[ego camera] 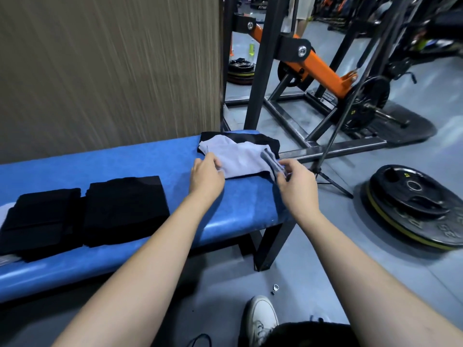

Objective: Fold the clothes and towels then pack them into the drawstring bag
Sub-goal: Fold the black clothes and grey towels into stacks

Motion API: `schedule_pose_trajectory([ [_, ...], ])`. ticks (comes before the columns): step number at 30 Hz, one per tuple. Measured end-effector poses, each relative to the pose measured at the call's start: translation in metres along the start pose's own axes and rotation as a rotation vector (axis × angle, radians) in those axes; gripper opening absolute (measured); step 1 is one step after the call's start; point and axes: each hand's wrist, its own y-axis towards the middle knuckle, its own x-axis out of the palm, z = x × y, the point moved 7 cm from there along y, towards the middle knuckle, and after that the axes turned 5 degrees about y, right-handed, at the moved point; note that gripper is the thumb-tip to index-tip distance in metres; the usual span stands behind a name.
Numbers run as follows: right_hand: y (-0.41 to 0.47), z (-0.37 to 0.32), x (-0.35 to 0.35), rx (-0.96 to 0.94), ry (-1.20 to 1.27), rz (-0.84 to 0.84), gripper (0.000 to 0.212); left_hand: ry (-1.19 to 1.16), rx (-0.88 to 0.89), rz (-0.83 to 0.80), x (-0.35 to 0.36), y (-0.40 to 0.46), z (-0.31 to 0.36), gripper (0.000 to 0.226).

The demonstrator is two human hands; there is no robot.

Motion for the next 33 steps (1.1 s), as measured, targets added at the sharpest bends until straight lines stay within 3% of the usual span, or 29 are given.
schedule_pose_trajectory([
  [4,0.000,-0.001,-0.014,0.058,0.217,0.033,0.027,-0.154,-0.059,-0.039,-0.004,-0.008,-0.002,0.031],
  [8,-0.004,-0.001,-0.024,0.065,0.376,-0.021,0.038,-0.269,-0.092,-0.104,-0.005,-0.011,-0.006,0.031],
  [14,-0.013,0.016,-0.025,0.232,0.502,-0.099,0.052,-0.083,-0.068,-0.116,0.001,-0.010,-0.004,0.037],
  [20,-0.016,0.045,-0.018,0.508,0.511,-0.091,0.046,-0.152,-0.130,-0.014,0.001,0.000,-0.011,0.015],
  [22,-0.012,0.047,-0.022,0.515,0.549,-0.020,0.044,-0.203,-0.121,0.023,-0.002,-0.001,-0.009,0.014],
  [27,-0.007,0.043,-0.034,0.461,0.609,0.119,0.053,-0.380,-0.095,0.068,-0.014,-0.005,-0.005,0.036],
  [33,-0.004,0.042,-0.044,0.303,0.557,0.129,0.072,-0.229,0.081,0.101,-0.041,-0.020,-0.003,0.054],
])
